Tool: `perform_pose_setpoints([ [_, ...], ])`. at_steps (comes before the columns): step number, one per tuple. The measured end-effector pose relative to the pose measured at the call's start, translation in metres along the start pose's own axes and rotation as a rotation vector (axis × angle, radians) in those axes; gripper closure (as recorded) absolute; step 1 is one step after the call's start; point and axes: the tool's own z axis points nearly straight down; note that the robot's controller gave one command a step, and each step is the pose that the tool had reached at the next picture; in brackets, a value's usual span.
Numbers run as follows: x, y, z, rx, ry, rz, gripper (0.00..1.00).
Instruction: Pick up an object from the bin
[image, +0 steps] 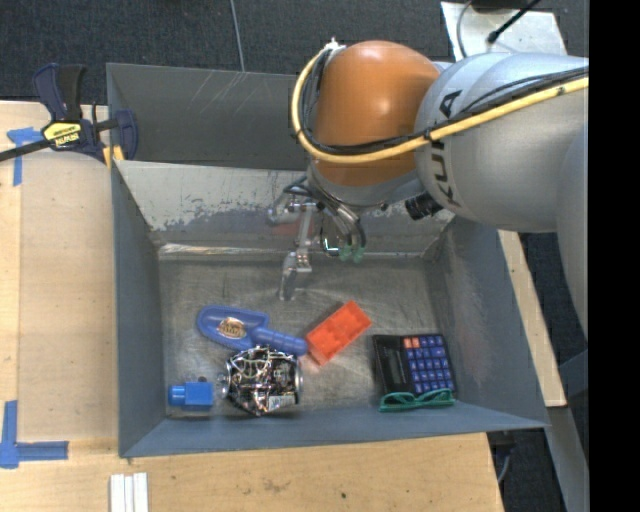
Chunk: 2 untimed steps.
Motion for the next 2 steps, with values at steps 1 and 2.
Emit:
perform_pose_setpoints([
  [1, -0.002, -0.001, -0.005, -0.001, -0.009, 0.003, 0.0],
  [2, 0.026, -0.019, 0.065, 0.0, -0.011, -0.077, 0.0],
])
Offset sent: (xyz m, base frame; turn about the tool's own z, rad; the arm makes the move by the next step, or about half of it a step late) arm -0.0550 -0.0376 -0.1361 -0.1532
